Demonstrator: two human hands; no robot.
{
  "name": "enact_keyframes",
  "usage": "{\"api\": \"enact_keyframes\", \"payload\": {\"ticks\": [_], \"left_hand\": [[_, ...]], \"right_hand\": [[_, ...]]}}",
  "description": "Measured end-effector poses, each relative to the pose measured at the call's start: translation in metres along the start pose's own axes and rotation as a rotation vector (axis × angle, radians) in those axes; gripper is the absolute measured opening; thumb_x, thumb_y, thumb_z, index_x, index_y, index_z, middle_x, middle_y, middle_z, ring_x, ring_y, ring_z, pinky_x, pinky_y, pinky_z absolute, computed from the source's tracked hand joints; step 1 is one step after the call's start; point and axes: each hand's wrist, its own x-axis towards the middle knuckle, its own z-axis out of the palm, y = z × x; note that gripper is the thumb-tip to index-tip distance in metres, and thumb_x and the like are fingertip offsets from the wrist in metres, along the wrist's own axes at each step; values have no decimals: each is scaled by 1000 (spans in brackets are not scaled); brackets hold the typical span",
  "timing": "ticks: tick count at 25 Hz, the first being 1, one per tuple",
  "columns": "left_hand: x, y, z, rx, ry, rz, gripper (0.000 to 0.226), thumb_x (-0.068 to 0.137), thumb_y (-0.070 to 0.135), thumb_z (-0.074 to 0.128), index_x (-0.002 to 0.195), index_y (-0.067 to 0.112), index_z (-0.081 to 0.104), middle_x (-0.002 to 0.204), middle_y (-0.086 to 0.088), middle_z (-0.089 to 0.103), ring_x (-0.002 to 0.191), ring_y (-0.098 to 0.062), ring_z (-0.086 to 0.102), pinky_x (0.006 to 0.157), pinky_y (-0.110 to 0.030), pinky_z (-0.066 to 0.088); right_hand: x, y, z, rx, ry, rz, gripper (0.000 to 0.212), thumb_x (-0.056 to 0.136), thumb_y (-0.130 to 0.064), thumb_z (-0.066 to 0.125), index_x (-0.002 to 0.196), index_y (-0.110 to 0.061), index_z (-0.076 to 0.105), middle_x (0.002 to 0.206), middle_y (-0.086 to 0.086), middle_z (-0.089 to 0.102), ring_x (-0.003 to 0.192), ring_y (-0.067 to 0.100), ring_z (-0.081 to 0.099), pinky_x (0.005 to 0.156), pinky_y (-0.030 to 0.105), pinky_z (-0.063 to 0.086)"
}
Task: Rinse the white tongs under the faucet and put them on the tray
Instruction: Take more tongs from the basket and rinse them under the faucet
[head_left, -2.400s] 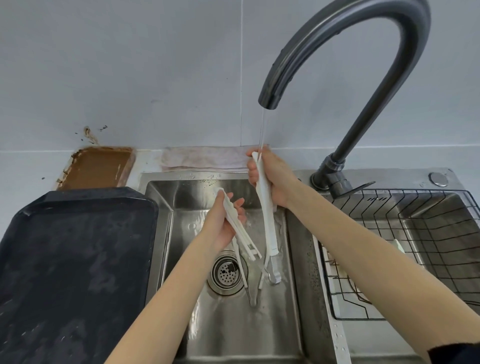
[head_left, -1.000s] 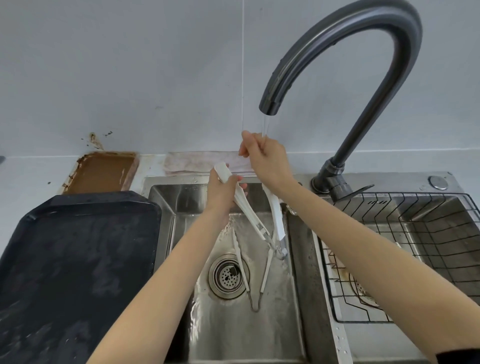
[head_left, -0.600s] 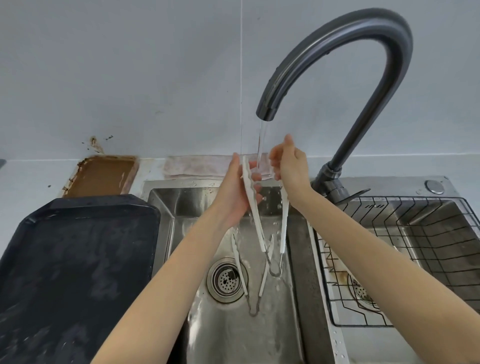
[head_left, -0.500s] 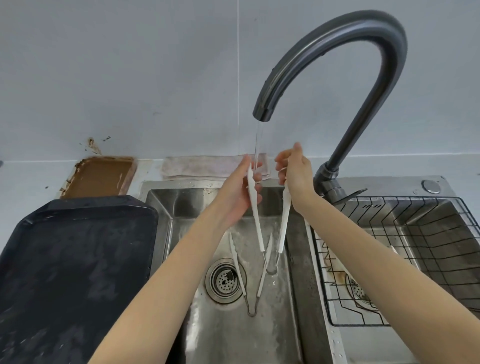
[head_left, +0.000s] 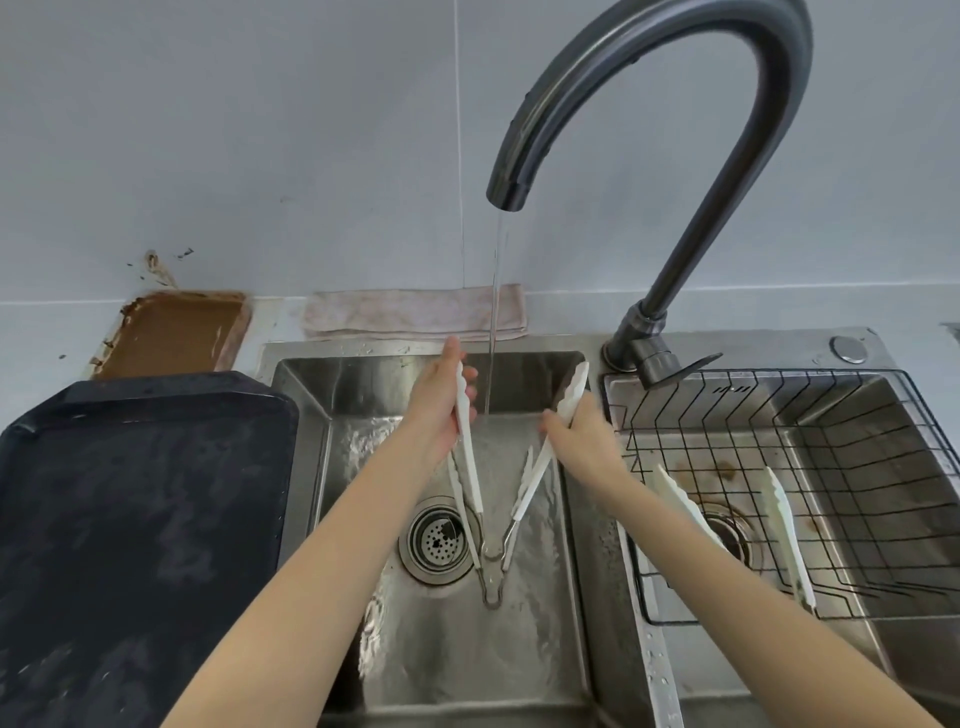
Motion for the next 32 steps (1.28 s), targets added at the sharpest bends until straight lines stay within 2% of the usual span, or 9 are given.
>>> {"api": "enact_keyframes", "payload": {"ticks": [4, 7, 10, 13, 16, 21, 25, 28, 32], "left_hand": [[7, -35, -28, -42, 62, -121, 30, 93, 41, 45, 79, 14, 48, 58, 2, 41, 50, -11, 34, 51, -23, 30], [10, -59, -44, -33, 86, -200, 30, 92, 36, 46, 73, 13, 44, 54, 1, 38, 50, -13, 34, 54, -25, 35], [12, -80, -59, -40, 94, -271, 30, 93, 35, 46, 72, 14, 46, 56, 0, 43, 54, -14, 41, 59, -25, 39], [18, -99, -72, 42, 141, -326, 29, 96, 35, 42, 78, 15, 52, 71, -2, 53, 70, -15, 51, 78, -33, 44], [21, -113, -77, 97, 162, -364, 35, 97, 37, 38, 79, 13, 54, 78, -4, 56, 78, -16, 54, 91, -37, 44], [26, -123, -75, 104, 249, -349, 29, 98, 32, 39, 78, 17, 52, 83, -3, 58, 82, -15, 56, 82, -33, 48], [31, -130, -75, 141, 213, -356, 23, 97, 32, 40, 93, 16, 54, 85, -1, 60, 78, -12, 57, 71, -27, 49], [38, -130, -73, 150, 212, -353, 25, 98, 29, 39, 82, 19, 56, 84, 0, 60, 80, -13, 57, 84, -31, 48], [39, -130, -71, 202, 204, -323, 28, 98, 18, 40, 73, 21, 53, 82, 1, 58, 74, -7, 53, 70, -18, 43]], "right_hand": [[2, 26, 22, -84, -149, 113, 52, 97, -32, 39, 136, 0, 28, 112, 17, 61, 73, 19, 53, 54, 25, 39], [2, 45, 42, -47, -238, 226, 53, 99, -31, 33, 141, 0, 25, 95, 10, 59, 74, 20, 55, 54, 23, 45], [6, 65, 57, -60, -277, 295, 46, 100, -30, 30, 133, 2, 33, 105, 18, 62, 74, 23, 57, 70, 38, 54], [14, 83, 66, -122, -315, 315, 28, 100, -31, 29, 117, -12, 39, 83, 12, 58, 66, 20, 55, 71, 42, 53], [22, 100, 72, -141, -341, 363, 45, 98, -35, 31, 124, 0, 42, 94, 14, 53, 95, 35, 61, 84, 44, 53], [33, 115, 81, -135, -322, 445, 49, 97, -34, 38, 129, 2, 42, 127, 23, 56, 115, 38, 56, 97, 45, 48], [38, 120, 87, -178, -236, 454, 43, 96, -31, 45, 124, 2, 47, 124, 23, 57, 111, 37, 58, 94, 43, 49], [41, 121, 89, -200, -199, 431, 41, 94, -31, 49, 120, 1, 49, 122, 22, 58, 110, 37, 58, 92, 39, 49], [41, 120, 90, -155, -167, 449, 38, 92, -31, 51, 118, -3, 51, 121, 21, 58, 107, 37, 60, 94, 47, 51]]}}
